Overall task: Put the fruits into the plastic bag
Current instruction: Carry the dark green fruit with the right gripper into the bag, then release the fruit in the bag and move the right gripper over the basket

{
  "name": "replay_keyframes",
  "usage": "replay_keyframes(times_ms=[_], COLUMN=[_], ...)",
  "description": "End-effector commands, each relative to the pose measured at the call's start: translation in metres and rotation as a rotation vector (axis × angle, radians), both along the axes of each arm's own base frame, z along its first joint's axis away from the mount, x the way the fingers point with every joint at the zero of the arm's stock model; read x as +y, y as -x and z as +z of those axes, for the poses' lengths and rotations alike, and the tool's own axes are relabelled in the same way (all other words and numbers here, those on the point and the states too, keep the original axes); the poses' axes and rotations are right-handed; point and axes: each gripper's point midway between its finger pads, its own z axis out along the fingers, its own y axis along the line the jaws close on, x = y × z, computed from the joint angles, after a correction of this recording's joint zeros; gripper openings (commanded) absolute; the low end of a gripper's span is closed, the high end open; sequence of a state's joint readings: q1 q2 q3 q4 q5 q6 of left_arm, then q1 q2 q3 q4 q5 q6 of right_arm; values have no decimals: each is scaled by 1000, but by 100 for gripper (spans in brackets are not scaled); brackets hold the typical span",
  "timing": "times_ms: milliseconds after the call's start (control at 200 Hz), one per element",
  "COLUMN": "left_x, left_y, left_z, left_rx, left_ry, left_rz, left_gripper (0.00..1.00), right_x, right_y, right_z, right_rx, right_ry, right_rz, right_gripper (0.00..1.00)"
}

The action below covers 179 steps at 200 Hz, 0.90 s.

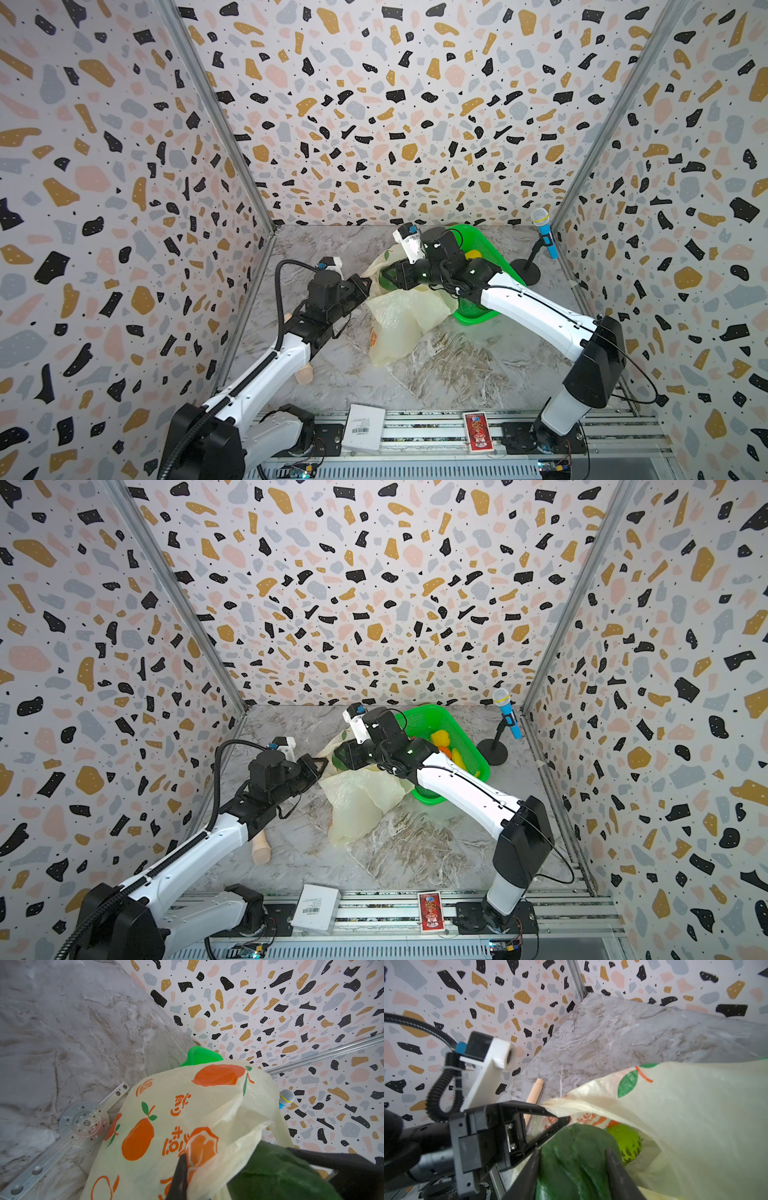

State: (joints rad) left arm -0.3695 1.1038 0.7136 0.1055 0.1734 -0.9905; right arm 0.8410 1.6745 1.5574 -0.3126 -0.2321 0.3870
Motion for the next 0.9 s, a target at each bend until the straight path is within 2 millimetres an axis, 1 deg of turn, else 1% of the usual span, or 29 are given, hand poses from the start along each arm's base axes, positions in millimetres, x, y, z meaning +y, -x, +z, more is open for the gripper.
replay_keyframes(times_ms=[0,75,170,220,305,370,430,521,641,756,826,891], left_x=[3,6,13,19,29,32,31,28,27,28,28,28], left_y=[-6,-7,-7,-6,-5,-3,-2,-1,-1,-2,-2,-2], left_z=[31,32,34,37,40,40,39,33,29,27,24,22], left_rx=[-87,-88,-88,-93,-96,-111,-108,-93,-89,-82,-73,-68], left_ry=[17,-6,-47,-77,-120,-152,-146,-132,-131,-137,-139,-143], left_rz=[18,29,57,79,117,115,108,96,95,101,101,99], left_gripper=[0,0,0,0,0,0,0,0,0,0,0,0], right_x=[1,5,6,7,9,12,12,11,6,-4,-13,-27], right_y=[24,35,38,39,39,38,34,29,25,24,22,21], right_z=[-2,-17,-28,-32,-39,-40,-36,-26,-10,8,20,40], right_rx=[7,45,88,102,124,125,110,77,37,-17,-53,-126], right_ry=[34,58,62,62,67,65,64,64,47,19,11,-15], right_rz=[56,84,81,83,85,86,75,67,54,46,35,1], right_gripper=[35,36,37,39,53,67,75,80,81,81,81,81])
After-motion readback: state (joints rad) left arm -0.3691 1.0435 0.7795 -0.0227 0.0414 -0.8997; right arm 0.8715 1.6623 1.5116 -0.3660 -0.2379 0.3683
